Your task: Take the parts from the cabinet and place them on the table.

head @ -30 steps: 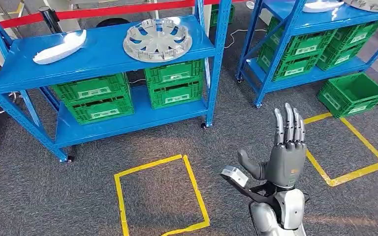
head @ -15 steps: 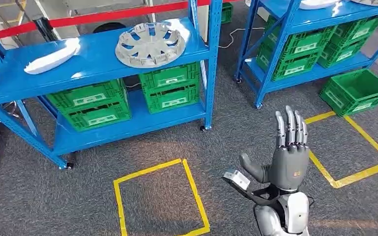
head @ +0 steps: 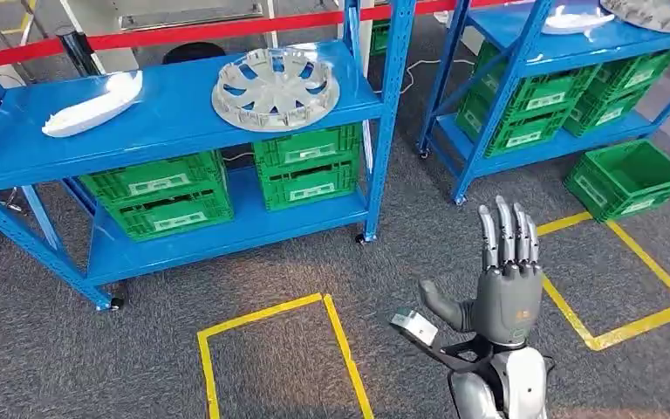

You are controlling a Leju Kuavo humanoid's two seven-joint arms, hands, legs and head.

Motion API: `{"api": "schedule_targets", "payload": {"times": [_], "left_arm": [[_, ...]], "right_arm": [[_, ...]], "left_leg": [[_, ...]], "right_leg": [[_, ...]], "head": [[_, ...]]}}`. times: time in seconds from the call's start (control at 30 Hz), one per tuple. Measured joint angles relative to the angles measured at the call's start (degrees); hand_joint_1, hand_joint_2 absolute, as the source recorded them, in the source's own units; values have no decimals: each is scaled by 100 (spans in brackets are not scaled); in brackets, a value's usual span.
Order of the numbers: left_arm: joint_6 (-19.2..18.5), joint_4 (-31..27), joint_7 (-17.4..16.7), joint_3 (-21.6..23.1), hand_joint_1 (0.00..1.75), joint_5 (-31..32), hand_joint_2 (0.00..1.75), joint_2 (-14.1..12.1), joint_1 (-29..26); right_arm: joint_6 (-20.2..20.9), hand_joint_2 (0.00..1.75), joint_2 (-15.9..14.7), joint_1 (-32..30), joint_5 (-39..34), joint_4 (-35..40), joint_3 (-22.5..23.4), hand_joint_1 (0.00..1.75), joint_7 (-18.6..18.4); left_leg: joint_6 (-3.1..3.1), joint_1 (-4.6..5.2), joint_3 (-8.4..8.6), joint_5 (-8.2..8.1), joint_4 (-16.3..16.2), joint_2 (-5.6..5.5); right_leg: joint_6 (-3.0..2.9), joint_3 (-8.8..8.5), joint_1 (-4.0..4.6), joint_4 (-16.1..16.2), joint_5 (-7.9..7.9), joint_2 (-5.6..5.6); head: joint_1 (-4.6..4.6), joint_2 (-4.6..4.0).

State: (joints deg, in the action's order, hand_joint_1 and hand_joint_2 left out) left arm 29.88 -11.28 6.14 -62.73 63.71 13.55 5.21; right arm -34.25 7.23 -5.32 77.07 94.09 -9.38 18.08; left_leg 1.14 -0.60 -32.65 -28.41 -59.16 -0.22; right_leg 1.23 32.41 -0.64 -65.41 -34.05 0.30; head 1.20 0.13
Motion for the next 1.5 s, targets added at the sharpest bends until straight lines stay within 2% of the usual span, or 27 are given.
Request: {"api": "schedule_targets", "payload": {"times": [0.07, 0.1, 0.13, 0.23, 0.27, 0.3, 0.37, 0.47, 0.53, 0.6, 0.63, 0.67, 0.73, 0.77, 0.8, 0.83, 0.87, 0.93, 0.97, 1.0, 1.1, 1.13, 1.17, 1.27, 1.33, 1.43, 1.5], "left_arm": [[0, 0, 17, 0, 0, -2, 0, 0, 0], [0, 0, 20, 0, 0, -2, 0, 0, -9], [0, 0, 20, 0, 0, -2, 0, 0, -14], [0, 0, 20, 0, 0, -4, 0, 4, -8], [0, 4, 20, 0, 0, -4, 0, 11, -9], [0, 4, 20, 0, 0, -7, 0, 11, 15], [13, 7, 18, 0, 0, -15, 0, 33, 16], [85, 9, 20, -2, 0, -17, 0, 37, 5], [94, 11, 9, -2, 0, -11, 0, 48, 32], [94, 13, 2, -2, 0, 0, 0, 48, 11], [90, 13, 2, -2, 0, 15, 0, 48, -7], [76, 13, -15, -2, 0, 17, 0, 48, -21], [31, 11, -13, -2, 0, 57, 0, 28, -21], [22, 11, -15, -2, 0, 70, 0, 22, -24], [-15, 17, -13, -2, 0, 70, 0, 22, -8], [-20, 15, -13, -2, 0, 77, 0, 22, 0], [-28, 15, -15, -2, 0, 83, 0, 20, -23], [-28, 15, -26, -2, 0, 83, 0, 17, -32], [-31, 15, -26, -2, 0, 85, 0, 20, -28], [-33, 13, -20, -2, 0, 87, 0, 15, -10], [-37, 13, -15, -2, 0, 87, 0, 15, 19], [-37, 13, -20, -2, 0, 87, 0, 15, 13], [-37, 13, -33, -2, 0, 87, 0, 15, 5], [-52, 13, -55, -2, 0, 92, 0, 15, 10], [-55, 11, -72, -2, 0, 111, 0, 13, 26], [-63, 11, -105, -2, 0, 146, 0, 15, 22], [-66, 9, -107, 0, 0, 157, 0, 9, 24]], "right_arm": [[11, 0, 0, -5, 33, -2, 0, 0, -4], [13, 0, 0, -5, 55, -2, 0, 0, -4], [15, 0, 0, -5, 70, -2, 0, 0, -4], [37, 0, 0, 10, 109, -2, 0, 0, -4], [48, 0, 0, 16, 122, -4, 0, 0, -4], [68, 0, 0, 17, 142, -7, 0, 0, -6], [87, 0, 0, 1, 168, 2, 6, 0, -7], [96, 0, 9, 29, 186, 13, 11, 0, -11], [105, 0, 9, 29, 221, 15, 13, 0, -39], [114, 0, 9, 13, 260, 15, 18, 0, -44], [116, 0, 9, 8, 284, 15, 18, 0, -72], [120, 0, 9, -2, 310, 15, 20, 0, -103], [129, 0, 9, -23, 352, 53, 22, 0, -142], [131, 0, 9, -31, 361, 68, 22, 0, -142], [133, 0, 9, -41, 359, 74, 24, 0, -144], [153, 0, 9, -54, 358, 94, 28, 0, -144], [170, 0, 9, -67, 363, 98, 28, 0, -138], [201, 0, 9, -71, 347, 148, 26, 0, -138], [216, 0, 9, -73, 337, 186, 28, 0, -138], [216, 0, 9, -71, 319, 212, 28, 0, -127], [232, 0, 7, -138, 288, 221, 26, 0, -129], [232, 0, 7, -158, 288, 223, 26, 0, -138], [234, 0, 7, -170, 288, 223, 26, 0, -144], [234, 0, 2, -174, 282, 258, 31, 0, -162], [240, 0, 2, -171, 286, 291, 28, 0, -184], [278, 0, 4, -192, 271, 350, 44, 0, -249], [299, 0, 11, -202, 273, 404, 50, 0, -265]], "left_leg": [[20, 12, 33, -52, -1, 1], [21, 14, 64, -84, -3, 0], [17, 15, 114, -119, -3, -5], [-23, 15, 310, -250, -2, -74], [-45, 10, 319, -281, 6, -93], [-84, 10, 308, -289, -6, -127], [-182, 10, 328, -282, -70, -169], [-270, 18, 349, -397, -214, -106], [-315, 6, -87, -723, -908, -43], [-320, 4, -582, -945, -1592, -33], [-316, 4, -688, -865, -1639, -29], [-327, 4, -671, -623, -1436, -18], [-293, 7, -379, 135, -495, 78], [-267, 31, -266, 251, -228, 192], [-270, 78, -323, -5, -178, 210], [-188, 73, -273, 3, -178, 212], [-153, 73, -271, 115, -176, 199], [-99, 55, -240, 95, -135, 164], [-75, 30, -195, 95, -93, 146], [-39, 23, -159, 72, -73, 140], [15, 27, -89, -7, -72, 81], [11, 28, -51, -39, -72, 55], [3, 27, -2, -71, -72, 31], [-37, 24, 184, -195, -72, -24], [-120, 60, 191, -258, -86, -60], [-220, 50, 223, -249, 3, -45], [-291, 39, 196, -375, -183, -27]], "right_leg": [[31, 550, 0, -835, -315, 0], [35, 758, 0, -1064, -332, 0], [27, 821, 1, -1008, -181, -1], [-42, 421, 3, 261, 774, 20], [-76, 337, 8, 445, 769, 128], [-91, 384, 56, 464, 390, 153], [-186, 290, 72, 587, 610, 157], [-276, 34, 20, 656, 583, 24], [-342, -34, 23, 663, 508, -69], [-352, -95, 27, 661, 429, -138], [-346, -144, 26, 661, 390, -161], [-336, -217, 25, 661, 339, -192], [-298, -393, 20, 662, 219, -261], [-271, -417, 20, 679, 159, -299], [-237, -481, 42, 658, 140, -291], [-191, -444, 57, 660, 110, -313], [-157, -475, 58, 664, 69, -333], [-107, -530, 72, 696, 36, -362], [-75, -505, 40, 624, -26, -262], [-54, -364, 38, 341, -150, -153], [-4, 510, 18, -1027, -571, -72], [-2, 712, 18, -1213, -500, -70], [-4, 761, 15, -1107, -278, -70], [-53, 355, 8, 260, 738, -70], [-127, 215, 44, 511, 578, -55], [-219, 214, 57, 526, 578, -29], [-289, 97, 6, 626, 582, -38]], "head": [[2, 0], [2, 0], [0, 0], [2, -2], [-4, 0], [-24, 0], [-17, 0], [-40, 0], [-70, -2], [-77, -2], [-74, 0], [-77, 0], [-74, 0], [-68, -2], [-85, 0], [-116, 0], [-89, 0], [-96, 0], [-66, 0], [-42, 0], [-29, 0], [-26, -2], [-28, 0], [-24, 0], [-28, 0], [-42, 0], [-70, 0]]}}
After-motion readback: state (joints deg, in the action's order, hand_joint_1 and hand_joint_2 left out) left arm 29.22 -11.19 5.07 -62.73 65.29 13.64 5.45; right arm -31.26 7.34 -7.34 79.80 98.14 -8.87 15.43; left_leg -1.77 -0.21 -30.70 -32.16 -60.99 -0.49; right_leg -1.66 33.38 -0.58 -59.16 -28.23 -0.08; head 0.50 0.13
